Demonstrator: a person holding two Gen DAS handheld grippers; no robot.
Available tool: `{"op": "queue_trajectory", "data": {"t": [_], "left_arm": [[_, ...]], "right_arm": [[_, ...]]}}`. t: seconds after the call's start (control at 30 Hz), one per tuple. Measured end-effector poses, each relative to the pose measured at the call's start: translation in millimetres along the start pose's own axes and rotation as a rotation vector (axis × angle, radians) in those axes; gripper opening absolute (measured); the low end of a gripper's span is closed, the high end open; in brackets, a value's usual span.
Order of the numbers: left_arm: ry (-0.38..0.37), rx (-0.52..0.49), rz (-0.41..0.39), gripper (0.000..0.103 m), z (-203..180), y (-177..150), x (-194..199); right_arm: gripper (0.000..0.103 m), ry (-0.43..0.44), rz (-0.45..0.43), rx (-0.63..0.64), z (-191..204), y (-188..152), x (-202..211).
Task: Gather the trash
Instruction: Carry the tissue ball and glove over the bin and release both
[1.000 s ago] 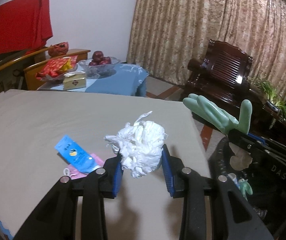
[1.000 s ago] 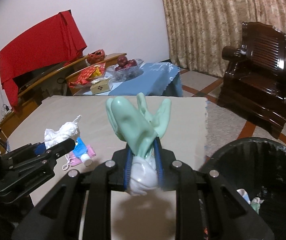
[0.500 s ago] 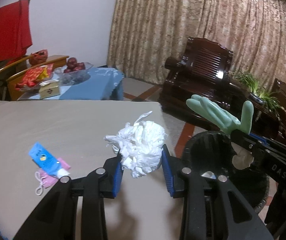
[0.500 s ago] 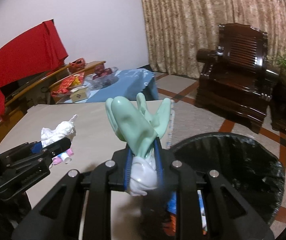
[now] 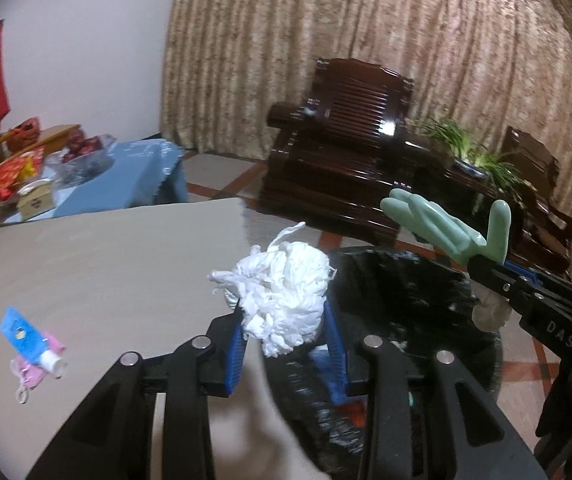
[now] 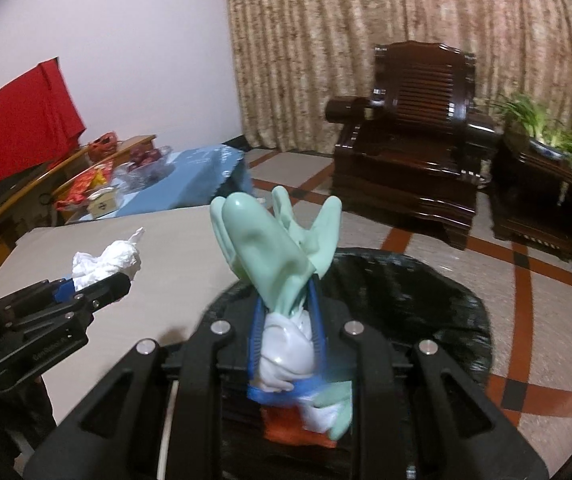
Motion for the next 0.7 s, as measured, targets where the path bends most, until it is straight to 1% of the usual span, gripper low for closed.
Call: {"op": "queue_trajectory", "data": {"t": [0.1,0.23,0.43,0.57,0.6,0.63,0.7], "left_arm": [[-0.040,-0.034,0.020,0.035,-25,2,-13],[-0.073,-0.069,0.045,0.036,-49,3,-29],[-0.099,-0.102,0.069,0.036,-73,4,-50],[-0.116,-0.118,0.083,0.038,-81,6,-59],[-0.122,-0.120,0.086,0.041,-82,6,-59],[-0.130,-0.120,0.091,0.050,-82,5,-60],[-0.138,-0.115,0.093,0.064,-82,4,-60]], "right_arm": [[0.020,-0.025,0.007,-0.023,-20,-6,1],[0.020,-0.060,0.018,-0.042,-43,-13,-2],[0.020,-0.093,0.038,-0.064,-65,-21,-9],[0.022,-0.107,0.052,-0.074,-75,-25,-14],[0.023,-0.114,0.059,-0.075,-78,-27,-17],[0.027,-0.120,0.065,-0.076,-79,-28,-19],[0.043,-0.136,0.073,-0.080,-84,-31,-21]]}}
Point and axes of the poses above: each gripper's, at about its wrist camera, not at the fingertips, and x roughly against the way its jaws point, z to its left, y to its top, the point moved 5 cm from there along -x, roughly the way its jaws point, and after that the axes turned 6 degrees about z, right-handed, at the moved point
